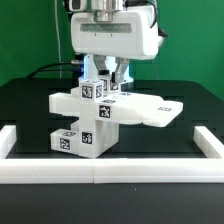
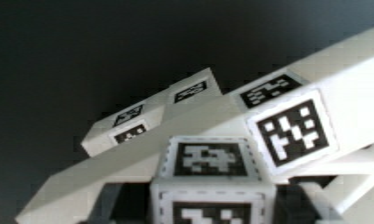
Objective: Assemble chair
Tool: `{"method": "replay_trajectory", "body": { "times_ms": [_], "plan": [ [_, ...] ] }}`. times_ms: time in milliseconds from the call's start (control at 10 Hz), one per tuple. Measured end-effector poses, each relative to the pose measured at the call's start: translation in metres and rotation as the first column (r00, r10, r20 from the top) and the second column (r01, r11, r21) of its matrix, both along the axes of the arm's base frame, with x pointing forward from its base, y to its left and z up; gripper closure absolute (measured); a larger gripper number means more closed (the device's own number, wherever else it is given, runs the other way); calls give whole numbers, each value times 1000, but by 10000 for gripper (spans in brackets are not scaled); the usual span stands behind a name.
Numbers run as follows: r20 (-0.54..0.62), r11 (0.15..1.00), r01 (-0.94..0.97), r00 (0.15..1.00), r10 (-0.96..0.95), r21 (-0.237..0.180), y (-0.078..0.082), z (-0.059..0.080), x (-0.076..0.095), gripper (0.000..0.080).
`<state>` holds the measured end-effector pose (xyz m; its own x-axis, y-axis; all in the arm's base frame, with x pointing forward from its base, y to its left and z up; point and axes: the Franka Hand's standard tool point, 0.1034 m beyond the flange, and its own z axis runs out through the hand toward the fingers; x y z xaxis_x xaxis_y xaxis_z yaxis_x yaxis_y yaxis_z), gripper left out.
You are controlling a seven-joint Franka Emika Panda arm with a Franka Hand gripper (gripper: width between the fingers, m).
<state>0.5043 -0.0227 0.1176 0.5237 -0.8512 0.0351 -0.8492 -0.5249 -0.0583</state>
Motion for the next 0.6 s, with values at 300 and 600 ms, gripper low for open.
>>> {"method": "replay_trajectory", "body": {
  "times_ms": [300, 600],
  "plan": [
    [0, 995, 97, 995, -97, 11, 1, 0, 0, 514],
    [1, 1000, -13, 1000, 13, 3, 1, 0, 0, 324]
  ]
}}
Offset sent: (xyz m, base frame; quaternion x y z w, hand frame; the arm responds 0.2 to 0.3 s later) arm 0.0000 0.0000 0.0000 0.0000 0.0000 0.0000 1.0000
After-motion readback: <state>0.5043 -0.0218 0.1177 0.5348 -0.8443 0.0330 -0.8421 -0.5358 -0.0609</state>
